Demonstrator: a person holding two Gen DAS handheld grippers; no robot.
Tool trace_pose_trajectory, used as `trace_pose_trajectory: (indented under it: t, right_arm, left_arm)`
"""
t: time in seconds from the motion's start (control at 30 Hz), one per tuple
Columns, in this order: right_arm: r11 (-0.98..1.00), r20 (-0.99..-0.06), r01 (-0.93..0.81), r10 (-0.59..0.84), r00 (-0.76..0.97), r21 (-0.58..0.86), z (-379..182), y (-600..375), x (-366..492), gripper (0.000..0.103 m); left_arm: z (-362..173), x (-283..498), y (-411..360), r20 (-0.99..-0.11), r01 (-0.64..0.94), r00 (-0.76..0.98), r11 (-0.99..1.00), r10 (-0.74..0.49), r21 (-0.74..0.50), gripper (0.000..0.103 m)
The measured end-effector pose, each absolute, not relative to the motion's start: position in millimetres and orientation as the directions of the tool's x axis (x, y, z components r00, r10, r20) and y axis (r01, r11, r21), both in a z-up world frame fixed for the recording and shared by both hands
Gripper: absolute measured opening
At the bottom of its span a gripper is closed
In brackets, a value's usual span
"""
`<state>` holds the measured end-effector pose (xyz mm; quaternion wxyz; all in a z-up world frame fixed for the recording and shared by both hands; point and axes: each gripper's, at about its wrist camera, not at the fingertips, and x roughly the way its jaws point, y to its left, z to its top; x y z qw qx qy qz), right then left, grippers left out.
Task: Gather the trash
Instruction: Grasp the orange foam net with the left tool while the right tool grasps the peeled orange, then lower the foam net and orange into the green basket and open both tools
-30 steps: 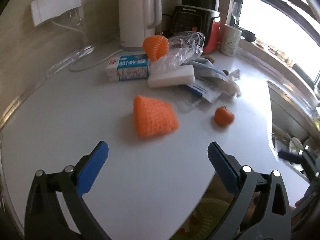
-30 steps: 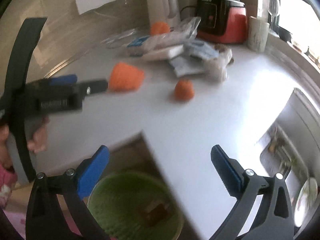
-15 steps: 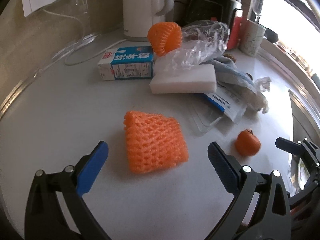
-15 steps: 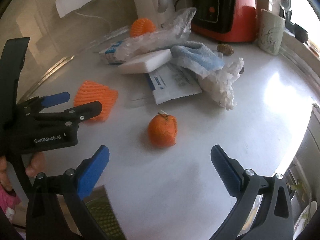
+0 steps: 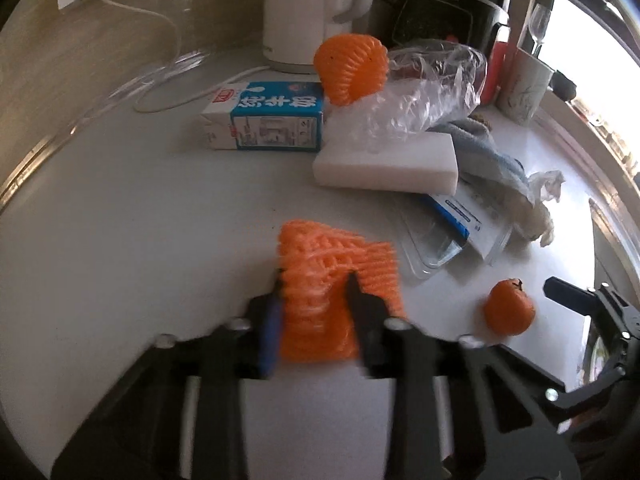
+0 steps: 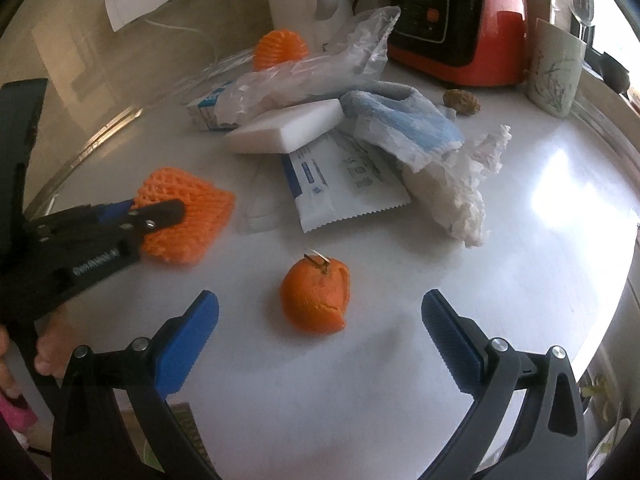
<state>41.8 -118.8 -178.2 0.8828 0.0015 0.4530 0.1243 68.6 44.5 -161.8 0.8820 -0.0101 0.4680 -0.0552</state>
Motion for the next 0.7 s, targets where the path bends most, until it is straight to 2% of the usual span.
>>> trace_pose_trajectory:
  t: [0.13, 0.2, 0.27, 0.3, 0.37, 0.43, 0.7]
  right_arm:
    - [0.97, -0.793, -0.229, 0.204, 0.574, 0.083, -180.5, -113.8, 44.0, 0.1]
    - [0.97, -0.791, -0.234, 0.191, 0.581, 0.062, -181.5, -111.6, 44.5, 0.093]
    - [0.969, -0.798, -0.241, 0.193, 0.571, 0.062, -184.1, -109.0, 46.3, 0.073]
    - [0.969, -0.798, -0.239, 0.19, 0.572, 0.06, -184.5, -108.2, 46.7, 0.07]
    - [0.969, -0.798, -0.239, 0.187, 0.573, 0.056, -183.2, -107.8, 46.1, 0.046]
    - [0.968, -0.8, -0.237, 0.205, 0.564, 0.082, -182.0, -109.1, 46.3, 0.032]
    - [0.965, -0.772, -0.208, 0.255, 0.583, 0.162, -170.5, -113.8, 24.5, 0.029]
  left_arm:
    - [-151.7, 58.0, 54.0, -0.811, 0.076, 0.571, 0.992, -0.129, -0.104, 0.02]
    - [-145.3, 51.7, 58.1, -0.802, 0.074, 0.582, 0.991, -0.137, -0.116, 0.019]
    - [-139.4, 47.0, 61.6, -0.791, 0.075, 0.594, 0.99, -0.144, -0.123, 0.017]
    - [-137.3, 45.2, 63.3, -0.79, 0.076, 0.596, 0.989, -0.145, -0.125, 0.016]
    - [-133.3, 42.9, 67.2, -0.787, 0.075, 0.599, 0.989, -0.149, -0.13, 0.016]
    - [-128.9, 39.2, 70.4, -0.782, 0.074, 0.604, 0.988, -0.153, -0.136, 0.016]
    - [-104.3, 0.2, 74.3, -0.758, 0.113, 0.629, 0.985, -0.173, -0.131, 0.016]
